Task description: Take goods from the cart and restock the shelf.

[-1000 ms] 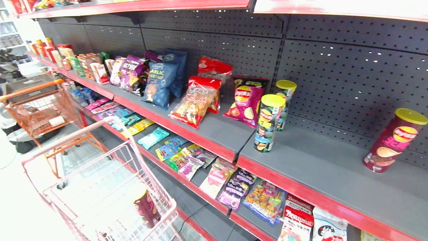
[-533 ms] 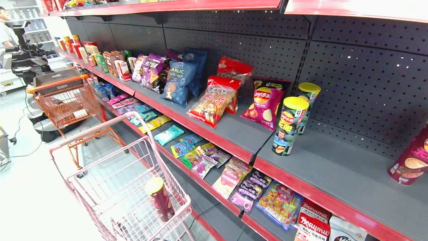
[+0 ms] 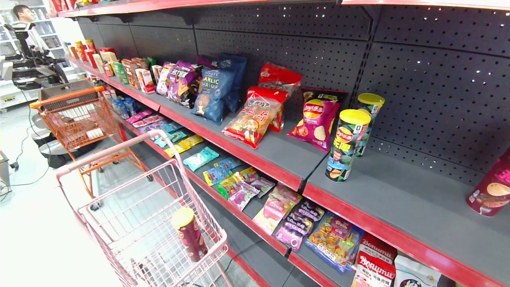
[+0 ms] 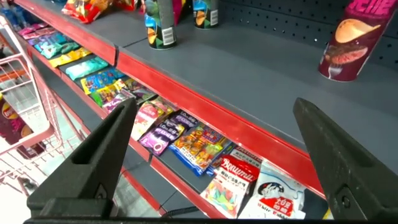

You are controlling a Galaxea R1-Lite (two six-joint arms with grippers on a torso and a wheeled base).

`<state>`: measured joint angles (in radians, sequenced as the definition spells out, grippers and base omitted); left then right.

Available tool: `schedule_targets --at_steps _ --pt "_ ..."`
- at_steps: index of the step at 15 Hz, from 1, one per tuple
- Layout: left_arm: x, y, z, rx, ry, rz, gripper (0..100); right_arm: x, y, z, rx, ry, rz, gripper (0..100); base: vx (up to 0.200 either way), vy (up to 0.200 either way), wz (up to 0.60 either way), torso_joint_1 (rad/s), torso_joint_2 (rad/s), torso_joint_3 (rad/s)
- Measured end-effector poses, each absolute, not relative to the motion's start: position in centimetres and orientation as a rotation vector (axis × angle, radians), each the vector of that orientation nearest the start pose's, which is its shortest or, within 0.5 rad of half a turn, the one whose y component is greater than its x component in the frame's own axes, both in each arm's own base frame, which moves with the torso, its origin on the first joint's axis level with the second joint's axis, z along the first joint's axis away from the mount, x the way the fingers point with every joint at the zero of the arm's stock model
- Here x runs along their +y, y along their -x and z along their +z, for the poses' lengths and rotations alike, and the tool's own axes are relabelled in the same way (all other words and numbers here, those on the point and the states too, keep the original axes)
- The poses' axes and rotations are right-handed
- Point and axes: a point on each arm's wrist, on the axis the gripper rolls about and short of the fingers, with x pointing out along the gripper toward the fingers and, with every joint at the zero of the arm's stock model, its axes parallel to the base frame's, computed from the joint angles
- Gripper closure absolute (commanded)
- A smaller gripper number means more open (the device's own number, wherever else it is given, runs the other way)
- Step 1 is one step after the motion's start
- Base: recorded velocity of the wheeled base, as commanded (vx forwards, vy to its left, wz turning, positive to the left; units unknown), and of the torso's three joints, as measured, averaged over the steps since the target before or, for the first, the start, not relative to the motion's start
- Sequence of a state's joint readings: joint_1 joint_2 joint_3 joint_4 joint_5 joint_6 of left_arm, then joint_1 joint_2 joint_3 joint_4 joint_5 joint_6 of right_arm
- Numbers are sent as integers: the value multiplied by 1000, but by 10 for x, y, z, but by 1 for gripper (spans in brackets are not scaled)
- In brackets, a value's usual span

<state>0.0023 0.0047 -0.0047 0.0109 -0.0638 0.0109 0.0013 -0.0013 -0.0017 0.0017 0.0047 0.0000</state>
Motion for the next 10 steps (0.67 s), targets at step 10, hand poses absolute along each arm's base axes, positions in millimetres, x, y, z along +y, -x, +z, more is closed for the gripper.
schedule_targets --at_steps 10 --pt "-1 23 76 11 -10 -62 0 0 23 76 -1 0 5 0 0 0 0 -144 332 183"
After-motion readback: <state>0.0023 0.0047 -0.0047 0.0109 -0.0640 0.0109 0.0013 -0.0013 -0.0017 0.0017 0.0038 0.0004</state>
